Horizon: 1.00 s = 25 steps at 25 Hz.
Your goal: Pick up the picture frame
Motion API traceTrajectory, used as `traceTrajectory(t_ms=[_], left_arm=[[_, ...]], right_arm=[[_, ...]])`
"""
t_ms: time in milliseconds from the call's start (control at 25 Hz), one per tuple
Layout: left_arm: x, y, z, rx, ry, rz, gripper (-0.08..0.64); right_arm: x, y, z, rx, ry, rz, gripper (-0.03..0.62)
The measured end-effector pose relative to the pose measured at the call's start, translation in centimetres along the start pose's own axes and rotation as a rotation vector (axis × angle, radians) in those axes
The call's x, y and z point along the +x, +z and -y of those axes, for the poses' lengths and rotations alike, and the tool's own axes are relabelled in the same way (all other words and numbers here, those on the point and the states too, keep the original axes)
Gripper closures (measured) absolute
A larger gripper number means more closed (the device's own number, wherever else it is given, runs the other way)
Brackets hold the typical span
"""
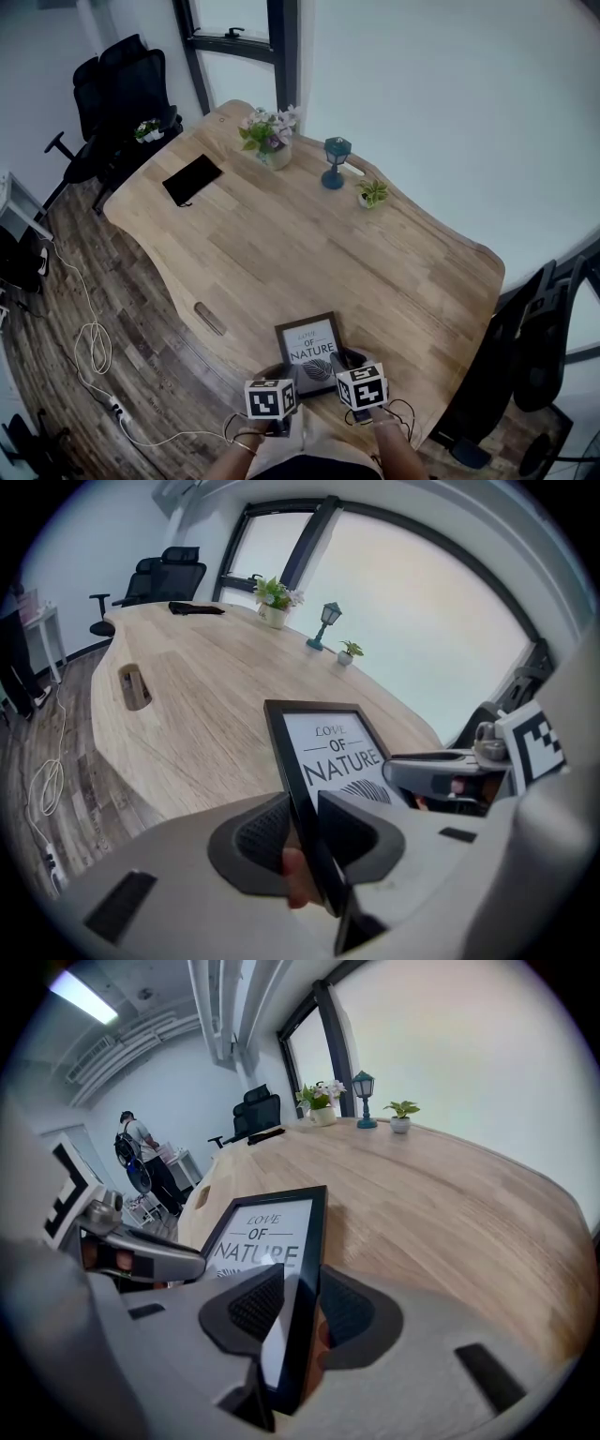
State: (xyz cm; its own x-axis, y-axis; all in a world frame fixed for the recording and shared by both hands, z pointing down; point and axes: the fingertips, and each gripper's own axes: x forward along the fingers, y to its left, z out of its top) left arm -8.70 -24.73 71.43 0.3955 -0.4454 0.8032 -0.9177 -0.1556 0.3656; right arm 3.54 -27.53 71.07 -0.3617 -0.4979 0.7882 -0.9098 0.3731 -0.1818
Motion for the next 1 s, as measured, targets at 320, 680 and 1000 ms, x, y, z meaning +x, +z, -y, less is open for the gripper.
traceTrajectory(t_ms=[320, 680, 1000], left_arm=[[-1.4, 0.1, -0.1, 0.003, 0.015, 0.041, 0.478], [-3.5, 1.0, 0.5, 0.024, 0.028, 0.101, 0.485], [-4.9, 1.4, 1.4, 0.047, 0.032, 0.150, 0.491]], right_arm=[[-1.1, 0.9, -0.7, -0.029, 0.009, 0.050, 0.493], [-2.9, 1.8, -1.3, -0.047, 0.006, 0.110, 0.509], [-4.7, 2.3, -1.3, -0.054, -0.006, 0.162, 0.520]])
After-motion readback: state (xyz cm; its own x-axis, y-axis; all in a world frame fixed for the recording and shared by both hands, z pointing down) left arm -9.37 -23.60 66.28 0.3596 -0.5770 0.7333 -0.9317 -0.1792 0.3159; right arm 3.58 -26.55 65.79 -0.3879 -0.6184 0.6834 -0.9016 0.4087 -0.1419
